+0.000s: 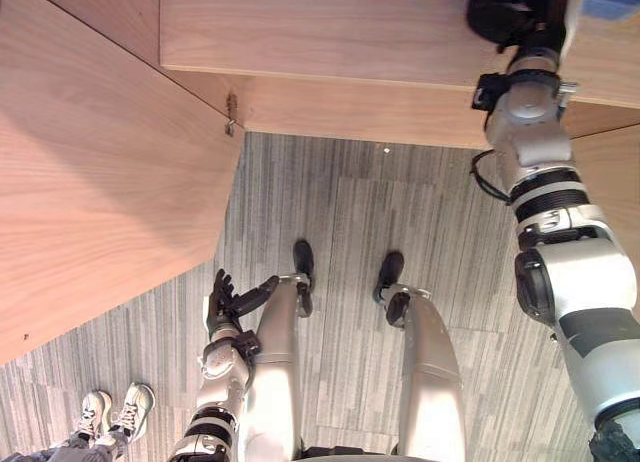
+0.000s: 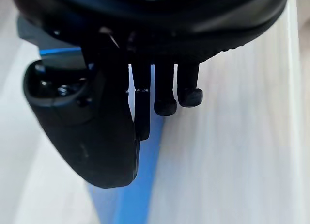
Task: Walk over to the cabinet, pick up the folder, carry it to the office cabinet, place the folder inside the office cabinet, then close the office cabinet door
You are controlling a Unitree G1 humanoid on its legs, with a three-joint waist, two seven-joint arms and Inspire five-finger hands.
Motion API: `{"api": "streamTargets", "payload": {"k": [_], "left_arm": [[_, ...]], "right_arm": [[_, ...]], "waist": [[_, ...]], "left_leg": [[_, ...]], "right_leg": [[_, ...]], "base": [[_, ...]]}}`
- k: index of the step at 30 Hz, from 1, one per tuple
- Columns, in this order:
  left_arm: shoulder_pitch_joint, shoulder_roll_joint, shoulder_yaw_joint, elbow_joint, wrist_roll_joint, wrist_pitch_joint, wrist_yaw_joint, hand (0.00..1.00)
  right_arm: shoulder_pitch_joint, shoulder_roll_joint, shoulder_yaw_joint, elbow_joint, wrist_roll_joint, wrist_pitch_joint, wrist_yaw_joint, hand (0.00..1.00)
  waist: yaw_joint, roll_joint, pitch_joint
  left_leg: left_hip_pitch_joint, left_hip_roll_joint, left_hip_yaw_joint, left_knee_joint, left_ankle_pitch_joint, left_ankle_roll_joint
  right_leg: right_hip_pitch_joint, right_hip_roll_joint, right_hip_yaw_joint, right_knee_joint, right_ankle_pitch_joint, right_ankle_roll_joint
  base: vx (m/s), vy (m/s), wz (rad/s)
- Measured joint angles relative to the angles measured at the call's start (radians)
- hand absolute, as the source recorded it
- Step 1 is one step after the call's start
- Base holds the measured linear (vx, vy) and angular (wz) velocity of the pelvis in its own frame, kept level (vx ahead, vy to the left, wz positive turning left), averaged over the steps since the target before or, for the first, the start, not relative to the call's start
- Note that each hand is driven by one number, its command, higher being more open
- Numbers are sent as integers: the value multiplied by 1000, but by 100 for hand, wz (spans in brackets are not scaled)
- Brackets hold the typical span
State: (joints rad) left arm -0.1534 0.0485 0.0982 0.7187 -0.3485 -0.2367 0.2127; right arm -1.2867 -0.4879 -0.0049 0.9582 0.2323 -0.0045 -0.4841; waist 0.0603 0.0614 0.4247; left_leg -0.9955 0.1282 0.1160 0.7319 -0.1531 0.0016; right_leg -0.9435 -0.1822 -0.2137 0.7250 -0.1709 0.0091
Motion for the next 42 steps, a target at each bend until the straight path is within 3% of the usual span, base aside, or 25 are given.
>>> {"api": "streamTargets", "payload": {"k": [10,15,18,19,22,24,27,31,35,42], "left_arm": [[0,-21,-17,-33,-13,-6,-10,100],[8,-35,-8,-2,-15,15,-21,100],[56,-50,-8,1,-3,21,-37,100],[87,-46,-8,11,12,21,-46,100],[137,-23,-9,92,41,24,-61,100],[142,13,-8,168,64,42,-71,100],[166,32,-7,216,90,59,-84,100],[221,35,-6,231,136,72,-89,100],[226,37,14,233,156,74,-97,100],[233,40,14,279,193,92,-110,100]], "right_arm": [[134,32,19,-122,1,-9,62,0],[458,119,112,-490,-4,-26,86,0],[736,215,185,-677,-64,-73,129,0],[843,266,215,-710,-87,-96,162,100],[1048,334,267,-714,-148,-118,235,100],[1160,346,265,-688,-190,-122,279,100],[1243,367,204,-586,-238,-130,316,100],[1327,390,81,-362,-277,-128,331,100],[1340,410,-50,-134,-276,-105,324,100],[1379,422,-188,10,-235,-72,314,100]], "waist": [[-12,0,0],[-23,0,0],[-29,-5,-3],[-33,-18,-13],[-45,-47,-90],[-56,-70,-126],[-73,-83,-159],[-90,-84,-244],[-104,-83,-296],[-106,-83,-320]], "left_leg": [[59,30,23,19,-13,1],[174,39,30,-8,-23,-4],[327,39,40,-65,-29,-13],[396,34,51,-104,-29,-14],[494,27,65,-205,-16,-31],[582,18,85,-321,26,-34],[695,5,117,-431,62,-33],[848,-29,166,-587,94,-35],[935,-51,180,-668,111,-33],[1038,-77,182,-774,155,-30]], "right_leg": [[51,18,10,9,-4,-5],[165,32,10,-26,-7,-6],[314,42,10,-86,-10,-2],[373,45,15,-117,-10,0],[463,61,20,-216,6,11],[543,77,28,-336,57,12],[651,92,48,-467,113,25],[796,94,79,-650,180,51],[872,92,88,-716,199,62],[931,90,94,-733,200,63]], "base": [[-36,-34,-7],[0,-43,-5],[60,-32,-5],[44,-19,-10],[120,-28,-11],[188,-8,-17],[148,21,-23],[186,70,-28],[92,39,-9],[-2,11,-2]]}}
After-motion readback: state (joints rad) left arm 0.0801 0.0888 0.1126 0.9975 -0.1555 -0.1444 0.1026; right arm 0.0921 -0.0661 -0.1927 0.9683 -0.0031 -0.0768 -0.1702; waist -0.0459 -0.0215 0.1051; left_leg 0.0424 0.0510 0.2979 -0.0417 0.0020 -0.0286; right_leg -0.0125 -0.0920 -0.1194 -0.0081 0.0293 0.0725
